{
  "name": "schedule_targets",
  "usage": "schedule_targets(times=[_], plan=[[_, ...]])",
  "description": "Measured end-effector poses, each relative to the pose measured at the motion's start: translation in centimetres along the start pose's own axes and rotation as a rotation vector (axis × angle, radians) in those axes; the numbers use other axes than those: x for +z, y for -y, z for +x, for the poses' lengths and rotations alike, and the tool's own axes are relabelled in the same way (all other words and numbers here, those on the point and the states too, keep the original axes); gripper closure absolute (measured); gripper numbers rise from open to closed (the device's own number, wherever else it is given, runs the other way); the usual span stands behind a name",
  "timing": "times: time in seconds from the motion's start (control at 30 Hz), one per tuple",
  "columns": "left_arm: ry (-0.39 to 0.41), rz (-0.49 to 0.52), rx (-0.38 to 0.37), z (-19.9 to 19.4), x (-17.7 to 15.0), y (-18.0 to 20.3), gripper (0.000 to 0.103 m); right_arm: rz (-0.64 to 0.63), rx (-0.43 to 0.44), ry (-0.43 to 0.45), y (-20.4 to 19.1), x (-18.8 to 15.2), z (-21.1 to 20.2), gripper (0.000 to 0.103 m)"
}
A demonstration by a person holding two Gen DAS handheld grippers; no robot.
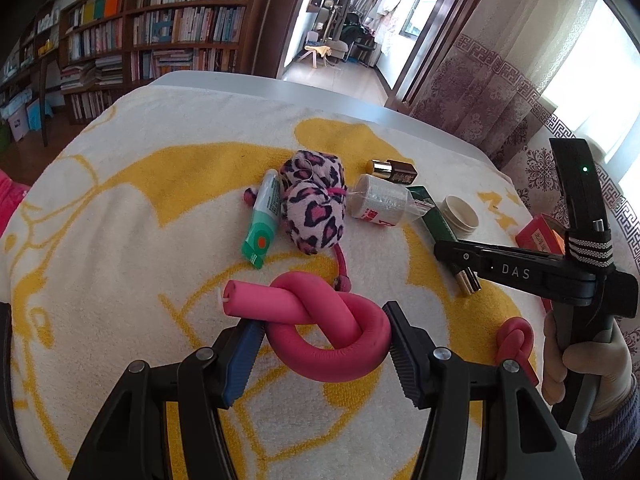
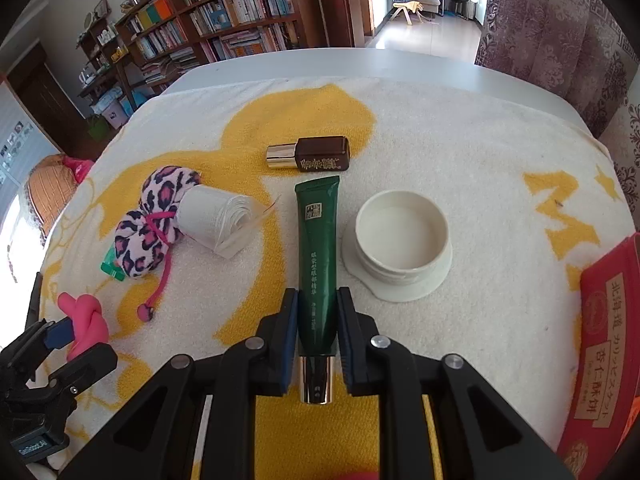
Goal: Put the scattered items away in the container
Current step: 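Grasp the green tube with the right gripper while the left holds the pink rope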
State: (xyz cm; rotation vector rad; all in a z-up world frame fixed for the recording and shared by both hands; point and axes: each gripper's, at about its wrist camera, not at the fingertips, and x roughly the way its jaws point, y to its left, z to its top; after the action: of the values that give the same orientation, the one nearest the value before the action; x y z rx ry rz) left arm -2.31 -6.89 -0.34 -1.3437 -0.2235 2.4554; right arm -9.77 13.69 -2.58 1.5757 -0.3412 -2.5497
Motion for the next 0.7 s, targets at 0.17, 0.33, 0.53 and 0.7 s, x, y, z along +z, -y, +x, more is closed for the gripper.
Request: schedule_targets(times=[0.17, 0.33, 0.53, 0.7], plan=[[-0.008, 0.014, -0.004, 0.3, -0.2, 0.5, 0.041, 0.148, 0.18, 0.046, 2.4, -2.5, -2.8, 0.083], [-0.005, 0.03, -0.002, 0.3, -0.2, 1.3, 0.041, 0.209, 0.242, 0.138, 3.5, -4.5, -6.5, 0.083], [0.009, 0.055, -0.015, -0.6, 0.0, 2.9, 0.041, 0.246, 0.207, 0.255, 5.0, -6.3, -10.7, 0.083], [0.021, 0.093, -0.043, -1.4, 0.0, 5.5, 0.041, 0.287, 0.1, 0.358, 7.5, -7.6, -13.9, 0.083]])
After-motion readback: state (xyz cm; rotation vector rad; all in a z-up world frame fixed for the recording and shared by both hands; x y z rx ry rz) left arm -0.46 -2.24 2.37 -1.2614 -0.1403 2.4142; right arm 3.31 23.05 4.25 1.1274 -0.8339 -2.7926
